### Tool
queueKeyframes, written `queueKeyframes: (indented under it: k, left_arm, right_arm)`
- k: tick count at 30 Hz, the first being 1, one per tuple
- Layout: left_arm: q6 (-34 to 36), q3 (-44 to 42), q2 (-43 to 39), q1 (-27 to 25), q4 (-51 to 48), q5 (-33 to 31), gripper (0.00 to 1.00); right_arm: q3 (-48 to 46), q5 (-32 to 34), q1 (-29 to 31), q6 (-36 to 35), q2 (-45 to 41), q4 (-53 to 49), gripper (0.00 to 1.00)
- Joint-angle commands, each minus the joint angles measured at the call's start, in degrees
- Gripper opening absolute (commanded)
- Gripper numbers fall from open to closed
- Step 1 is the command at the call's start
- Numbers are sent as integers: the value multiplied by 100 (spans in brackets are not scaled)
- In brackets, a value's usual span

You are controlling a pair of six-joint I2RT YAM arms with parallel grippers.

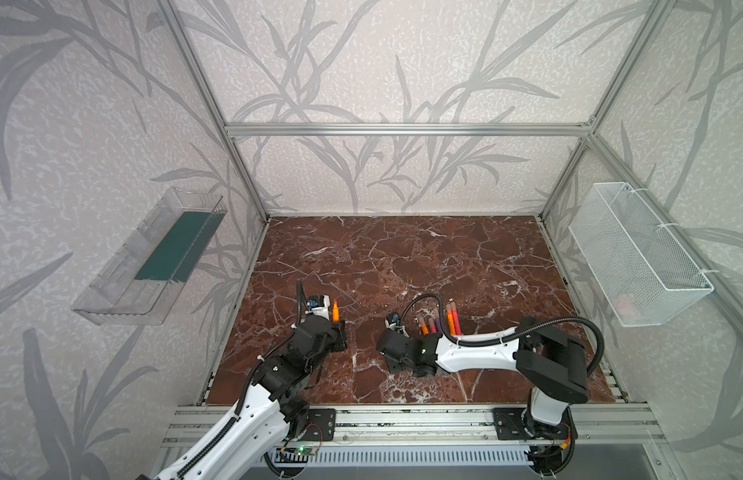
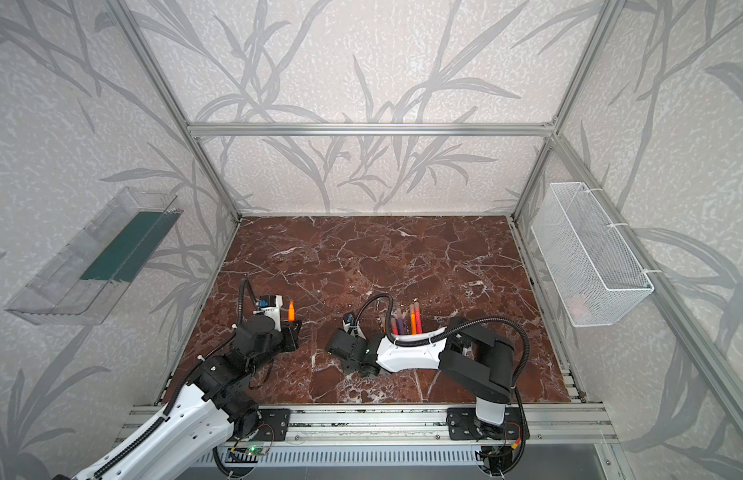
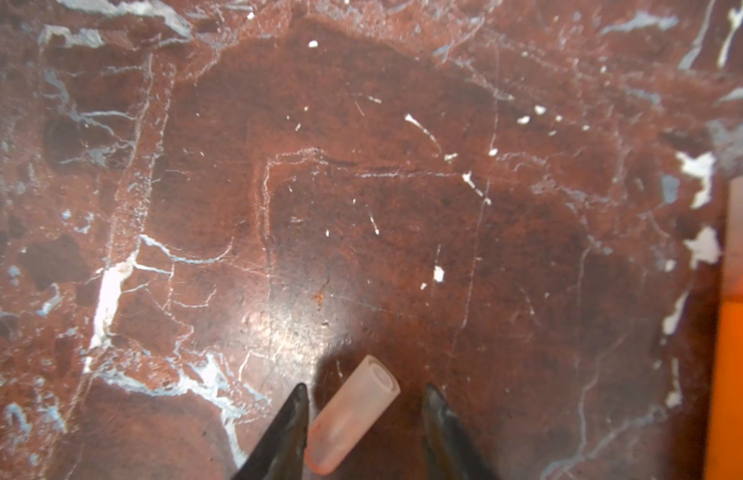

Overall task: Insert the pens into the pen caps
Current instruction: 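Grasp the pale pink cap with the right gripper and lift it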

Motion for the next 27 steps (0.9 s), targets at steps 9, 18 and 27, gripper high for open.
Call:
queueKeyframes:
  k: [9,18,27]
  left_arm:
    - [-126,-49,-329,35,-272,81,0]
    - [-155,-83,-326,27,-240,224,0]
    - [-159,-98,-351,25,-162,555,0]
  right_arm:
    - [250,409,74,38,261,-640,28]
    - [482,444,90,54,532,-857,30]
    - [299,500,95,150,439,-700,19]
